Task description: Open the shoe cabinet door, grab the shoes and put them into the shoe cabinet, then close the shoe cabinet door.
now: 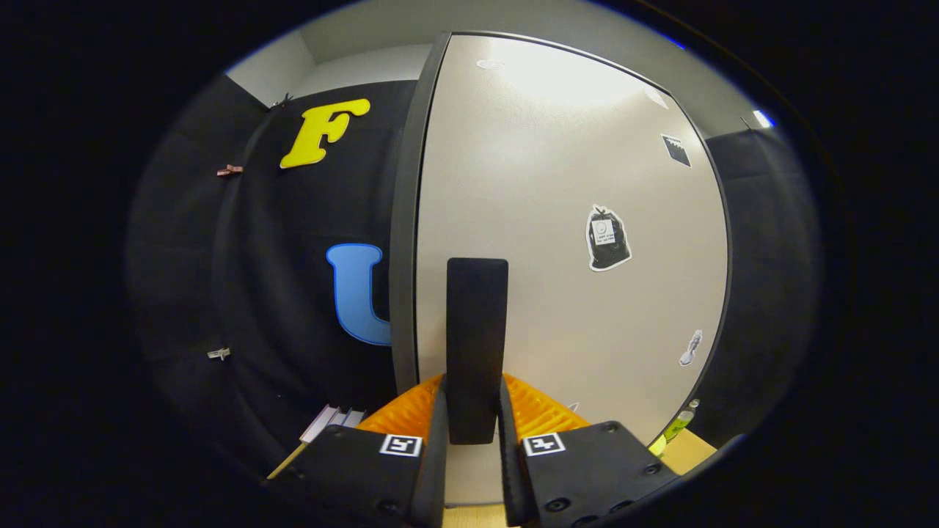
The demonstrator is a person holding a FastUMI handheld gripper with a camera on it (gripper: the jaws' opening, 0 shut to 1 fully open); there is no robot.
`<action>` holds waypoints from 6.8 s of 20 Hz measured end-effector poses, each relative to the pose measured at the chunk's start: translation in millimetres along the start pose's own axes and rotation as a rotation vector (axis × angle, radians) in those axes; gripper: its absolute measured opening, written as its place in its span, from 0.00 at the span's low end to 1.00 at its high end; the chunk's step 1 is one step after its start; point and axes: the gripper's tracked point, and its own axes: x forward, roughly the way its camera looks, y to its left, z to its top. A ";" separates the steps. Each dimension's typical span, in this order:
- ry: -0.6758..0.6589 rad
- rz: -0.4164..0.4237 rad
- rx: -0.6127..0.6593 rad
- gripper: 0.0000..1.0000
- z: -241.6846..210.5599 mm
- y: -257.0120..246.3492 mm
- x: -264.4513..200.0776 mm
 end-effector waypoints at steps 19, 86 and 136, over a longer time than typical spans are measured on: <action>0.028 0.045 0.021 0.28 -1.6 -33.1 -85.7; 0.553 0.124 0.078 0.18 -210.5 -203.7 -271.4; 0.708 0.027 -0.032 0.05 -485.5 -134.5 -130.1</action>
